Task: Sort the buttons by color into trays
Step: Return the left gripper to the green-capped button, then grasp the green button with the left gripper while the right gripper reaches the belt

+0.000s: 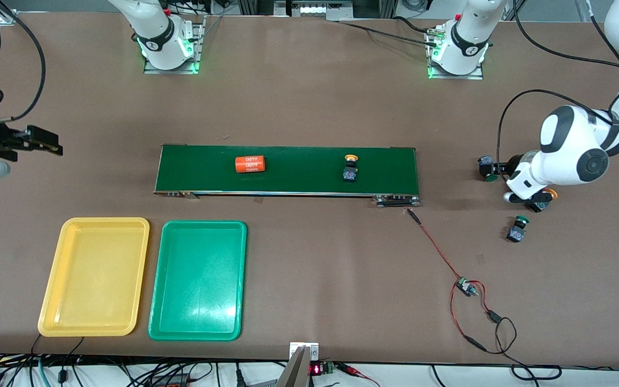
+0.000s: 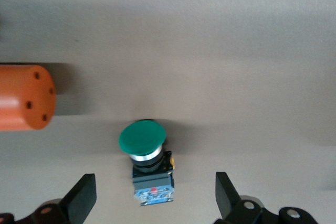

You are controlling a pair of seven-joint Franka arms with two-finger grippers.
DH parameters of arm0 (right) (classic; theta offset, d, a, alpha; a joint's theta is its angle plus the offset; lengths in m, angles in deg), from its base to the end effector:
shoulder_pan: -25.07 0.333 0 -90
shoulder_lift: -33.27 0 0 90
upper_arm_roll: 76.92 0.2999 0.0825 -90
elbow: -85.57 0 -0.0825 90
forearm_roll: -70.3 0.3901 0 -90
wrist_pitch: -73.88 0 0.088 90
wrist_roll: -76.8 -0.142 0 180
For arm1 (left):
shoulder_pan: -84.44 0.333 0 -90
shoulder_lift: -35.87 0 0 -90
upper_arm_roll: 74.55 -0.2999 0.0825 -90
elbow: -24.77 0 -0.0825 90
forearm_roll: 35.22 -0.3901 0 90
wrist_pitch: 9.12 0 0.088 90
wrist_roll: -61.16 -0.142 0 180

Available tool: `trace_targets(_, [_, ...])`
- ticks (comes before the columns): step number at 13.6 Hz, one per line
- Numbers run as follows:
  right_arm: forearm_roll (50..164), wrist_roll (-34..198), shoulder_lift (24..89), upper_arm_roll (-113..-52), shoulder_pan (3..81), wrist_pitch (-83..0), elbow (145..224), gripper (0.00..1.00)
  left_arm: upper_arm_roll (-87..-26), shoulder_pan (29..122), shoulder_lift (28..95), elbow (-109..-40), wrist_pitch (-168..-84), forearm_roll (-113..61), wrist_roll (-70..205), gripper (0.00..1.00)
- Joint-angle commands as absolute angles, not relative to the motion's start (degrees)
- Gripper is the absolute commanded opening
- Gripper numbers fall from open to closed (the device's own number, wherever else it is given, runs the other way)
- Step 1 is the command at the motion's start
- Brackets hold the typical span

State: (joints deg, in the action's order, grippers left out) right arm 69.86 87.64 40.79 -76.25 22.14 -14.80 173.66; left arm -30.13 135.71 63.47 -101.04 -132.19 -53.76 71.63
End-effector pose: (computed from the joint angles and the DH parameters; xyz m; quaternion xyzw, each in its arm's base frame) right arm 0.5870 -0.0246 0.5119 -0.9954 -0.0748 0.0604 0.0038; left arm 0.4945 0.0490 0.1462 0.9825 0.0333 -0.1773 0.0457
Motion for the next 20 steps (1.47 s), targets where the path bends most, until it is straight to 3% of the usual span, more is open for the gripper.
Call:
trace_targets(1, [71.8,86.0,32.0,-76.1,22.1,-15.9,183.2,1.0,-29.5,136.4,61.6,-104.2,-134.5,-55.3,72.0,1.0])
trace_targets(8, [73.6,83.0,14.4,-75.7,22.2,-23.7,205.3,1.0,-29.8,136.3,62.5,-105.0,-134.5,-55.4,71.4,0.97])
trace_targets(10, [74.3,79.3,11.6,-75.5,23.1,-28.1,211.0,1.0,-29.9,136.3,63.4,-105.0,-134.5,-57.1,71.4,0.97])
trace_targets(13, [74.7,74.6,12.3,-74.6,25.7,-33.9,213.7,1.0,-30.0,136.3,63.7,-105.0,-134.6,-57.6,71.4,0.94])
trace_targets(15, [74.9,72.2,12.4,-72.0,25.7,-36.9,215.9,1.0,-30.0,136.3,63.9,-104.9,-134.6,-57.6,71.3,0.74])
trace_targets(18, [76.0,67.0,12.6,-66.6,25.8,-39.0,217.2,1.0,-30.1,136.3,64.9,-104.7,-134.7,-57.8,71.2,0.63])
trace_targets(20, [76.1,63.0,14.2,-63.7,25.7,-41.4,217.2,1.0,-30.2,136.3,65.0,-104.5,-135.1,-57.8,71.1,0.47])
